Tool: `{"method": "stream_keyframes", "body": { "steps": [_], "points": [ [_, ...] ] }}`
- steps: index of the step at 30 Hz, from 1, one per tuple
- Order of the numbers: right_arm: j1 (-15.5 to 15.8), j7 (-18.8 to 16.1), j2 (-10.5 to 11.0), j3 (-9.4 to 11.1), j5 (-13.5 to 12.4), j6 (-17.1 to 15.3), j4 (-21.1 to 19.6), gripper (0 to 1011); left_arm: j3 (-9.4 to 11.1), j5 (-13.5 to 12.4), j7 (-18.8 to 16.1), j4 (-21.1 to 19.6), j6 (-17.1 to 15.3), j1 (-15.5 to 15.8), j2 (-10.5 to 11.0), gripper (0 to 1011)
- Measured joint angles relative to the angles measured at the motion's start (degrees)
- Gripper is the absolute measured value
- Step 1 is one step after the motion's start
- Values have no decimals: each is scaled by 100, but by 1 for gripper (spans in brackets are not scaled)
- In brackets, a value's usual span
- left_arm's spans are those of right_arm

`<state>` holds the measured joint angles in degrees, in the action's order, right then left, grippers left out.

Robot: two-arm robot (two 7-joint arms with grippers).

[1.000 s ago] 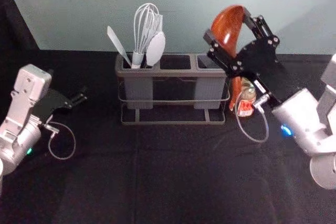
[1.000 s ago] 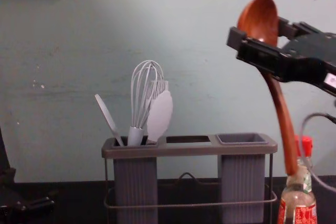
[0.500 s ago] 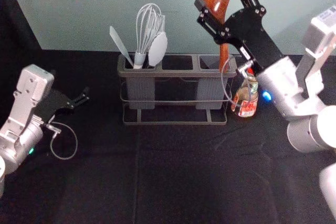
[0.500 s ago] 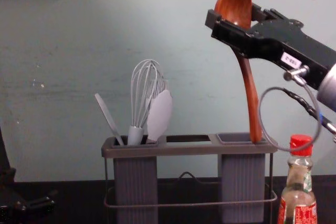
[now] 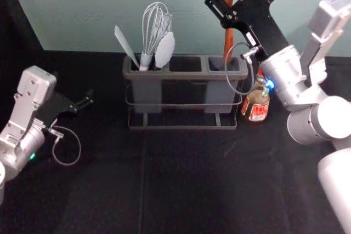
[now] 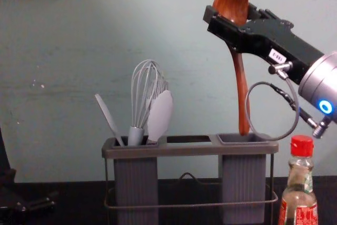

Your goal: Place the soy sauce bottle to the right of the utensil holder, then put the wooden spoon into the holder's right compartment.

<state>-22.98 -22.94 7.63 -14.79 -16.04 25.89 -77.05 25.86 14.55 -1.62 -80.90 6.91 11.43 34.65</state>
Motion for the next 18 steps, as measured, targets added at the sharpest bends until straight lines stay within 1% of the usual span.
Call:
{"method": "stream_keyframes", "body": {
  "steps": [3,6,9,14,18],
  "points": [
    [-24,-46,-39,5,-47,96,133,837,0,0,0,0,0,0,0,1011],
    [-79,-182,-108,33,-188,303,400,837,0,0,0,0,0,0,0,1011],
    [-116,-298,-149,43,-287,433,594,837,0,0,0,0,0,0,0,1011],
    [-159,-473,-213,52,-400,635,903,837,0,0,0,0,0,0,0,1011],
    [-163,-547,-247,65,-442,742,1037,836,0,0,0,0,0,0,0,1011]
  ]
}}
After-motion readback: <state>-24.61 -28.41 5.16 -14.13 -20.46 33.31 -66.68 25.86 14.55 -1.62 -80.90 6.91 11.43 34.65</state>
